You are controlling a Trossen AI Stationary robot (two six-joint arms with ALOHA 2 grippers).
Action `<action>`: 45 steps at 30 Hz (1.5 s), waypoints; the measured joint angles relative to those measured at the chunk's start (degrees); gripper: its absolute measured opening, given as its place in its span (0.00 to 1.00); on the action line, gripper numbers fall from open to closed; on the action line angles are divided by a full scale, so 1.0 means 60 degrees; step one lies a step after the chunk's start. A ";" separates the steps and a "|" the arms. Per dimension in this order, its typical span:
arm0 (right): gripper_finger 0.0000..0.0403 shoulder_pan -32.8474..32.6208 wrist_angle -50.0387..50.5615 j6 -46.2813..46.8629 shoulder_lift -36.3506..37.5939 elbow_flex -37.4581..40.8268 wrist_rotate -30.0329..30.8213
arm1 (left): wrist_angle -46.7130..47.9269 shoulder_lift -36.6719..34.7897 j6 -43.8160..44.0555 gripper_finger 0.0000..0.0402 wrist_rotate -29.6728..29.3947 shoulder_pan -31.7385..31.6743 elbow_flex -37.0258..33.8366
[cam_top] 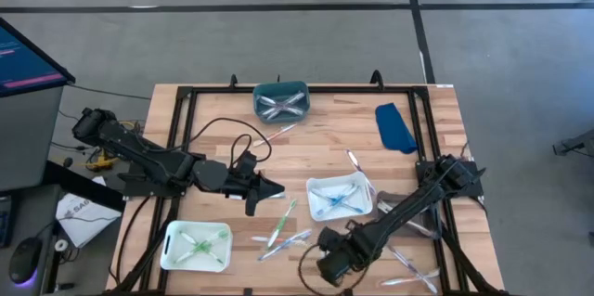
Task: Pick & Place Toothbrushes
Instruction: Put the blue toothbrush into the top white bin
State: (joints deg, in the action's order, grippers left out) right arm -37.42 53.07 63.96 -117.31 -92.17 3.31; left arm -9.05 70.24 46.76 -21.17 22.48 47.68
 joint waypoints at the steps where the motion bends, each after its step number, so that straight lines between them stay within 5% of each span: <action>1: 0.00 -0.0031 0.0192 -0.0729 0.0006 -0.0078 -0.0042 | 0.0001 0.0000 0.0000 0.00 0.0000 0.0000 0.0000; 7: 0.03 -0.0298 0.0178 -0.3209 0.0006 -0.0063 -0.0130 | -0.0003 0.0000 0.0026 0.00 0.0000 0.0002 0.0000; 26: 0.51 -0.0225 -0.0582 -0.4062 0.0004 0.0778 0.1191 | -0.0002 0.0000 0.0004 0.00 -0.0251 0.0064 0.0000; 35: 0.54 -0.0254 -0.1423 -0.2811 -0.0009 0.1622 0.0441 | -0.0002 0.0000 0.0007 0.00 -0.0251 0.0045 0.0000; 45: 0.45 -0.0198 -0.1467 -0.2888 -0.0009 0.1666 0.0152 | -0.0002 0.0000 0.0004 0.00 -0.0258 -0.0146 0.0000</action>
State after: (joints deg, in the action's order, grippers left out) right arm -38.61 44.27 46.63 -117.36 -82.17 4.22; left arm -9.06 70.24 46.78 -22.72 21.61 47.68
